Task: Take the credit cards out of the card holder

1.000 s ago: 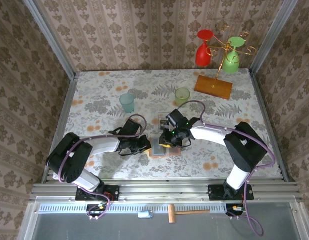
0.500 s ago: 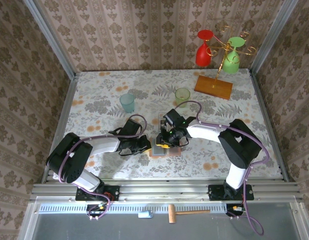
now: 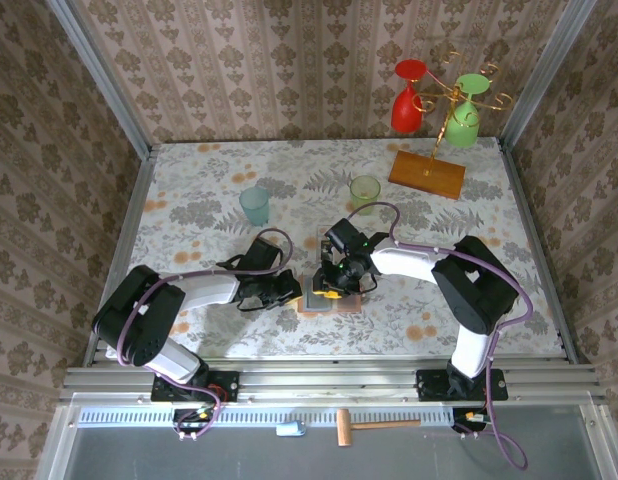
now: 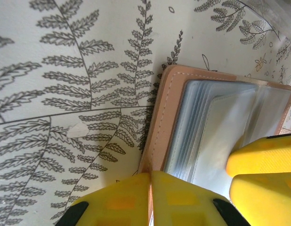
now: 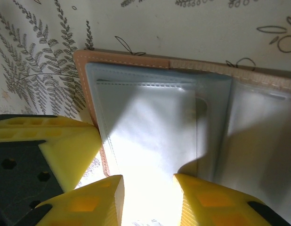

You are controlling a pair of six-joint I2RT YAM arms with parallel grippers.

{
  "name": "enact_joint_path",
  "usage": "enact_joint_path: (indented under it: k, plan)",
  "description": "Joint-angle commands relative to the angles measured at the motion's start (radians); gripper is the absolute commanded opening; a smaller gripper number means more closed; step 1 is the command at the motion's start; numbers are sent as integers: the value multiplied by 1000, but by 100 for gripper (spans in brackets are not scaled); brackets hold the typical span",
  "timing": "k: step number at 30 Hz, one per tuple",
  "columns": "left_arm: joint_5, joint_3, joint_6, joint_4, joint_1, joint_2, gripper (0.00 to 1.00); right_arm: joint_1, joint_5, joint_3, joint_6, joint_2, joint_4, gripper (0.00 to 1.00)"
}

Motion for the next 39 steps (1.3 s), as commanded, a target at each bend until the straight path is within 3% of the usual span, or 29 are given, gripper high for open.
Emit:
enact_joint_path:
  k: [1, 39]
  plan:
    - [-17, -20, 8, -28, 9, -17, 11, 6, 30, 13, -17, -7, -55, 33]
    - [-19, -5, 3, -32, 10, -39, 11, -18, 60, -87, 17, -76, 57, 33]
